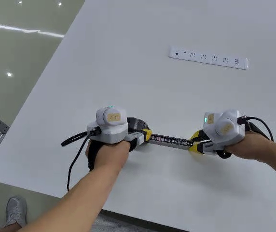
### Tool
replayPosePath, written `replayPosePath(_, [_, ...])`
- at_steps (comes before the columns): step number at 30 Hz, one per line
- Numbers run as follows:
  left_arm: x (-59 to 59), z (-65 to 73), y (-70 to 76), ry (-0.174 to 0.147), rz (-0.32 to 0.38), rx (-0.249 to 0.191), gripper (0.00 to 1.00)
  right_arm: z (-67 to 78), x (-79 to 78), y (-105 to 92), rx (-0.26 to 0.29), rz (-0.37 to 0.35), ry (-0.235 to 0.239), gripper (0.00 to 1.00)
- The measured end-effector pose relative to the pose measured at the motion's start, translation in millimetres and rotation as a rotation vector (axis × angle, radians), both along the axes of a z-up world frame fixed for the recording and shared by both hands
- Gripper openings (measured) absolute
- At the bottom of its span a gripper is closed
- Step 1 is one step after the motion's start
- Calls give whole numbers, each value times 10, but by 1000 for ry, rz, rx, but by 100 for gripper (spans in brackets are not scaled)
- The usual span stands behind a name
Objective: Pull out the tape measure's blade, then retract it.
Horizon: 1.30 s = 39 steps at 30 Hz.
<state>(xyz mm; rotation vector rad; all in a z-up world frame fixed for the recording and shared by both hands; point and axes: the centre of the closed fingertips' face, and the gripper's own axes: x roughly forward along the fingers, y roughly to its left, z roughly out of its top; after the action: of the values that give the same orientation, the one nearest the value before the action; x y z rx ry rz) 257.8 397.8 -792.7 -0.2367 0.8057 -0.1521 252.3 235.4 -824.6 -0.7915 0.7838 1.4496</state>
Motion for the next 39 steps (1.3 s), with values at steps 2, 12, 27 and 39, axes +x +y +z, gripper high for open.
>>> replayPosePath(2, [0, -1, 2, 1, 1, -1, 54, 0, 1, 27, 1, 2, 0, 11])
replayPosePath(12, [-1, 1, 1, 2, -3, -6, 54, -10, -31, 223, 19, 14, 6, 11])
replayPosePath(27, [-3, 3, -4, 1, -4, -10, 54, -31, -52, 370, 30, 21, 3, 11])
replayPosePath(39, [-3, 2, 2, 2, -3, -14, 54, -23, -49, 528, 40, 27, 8, 11])
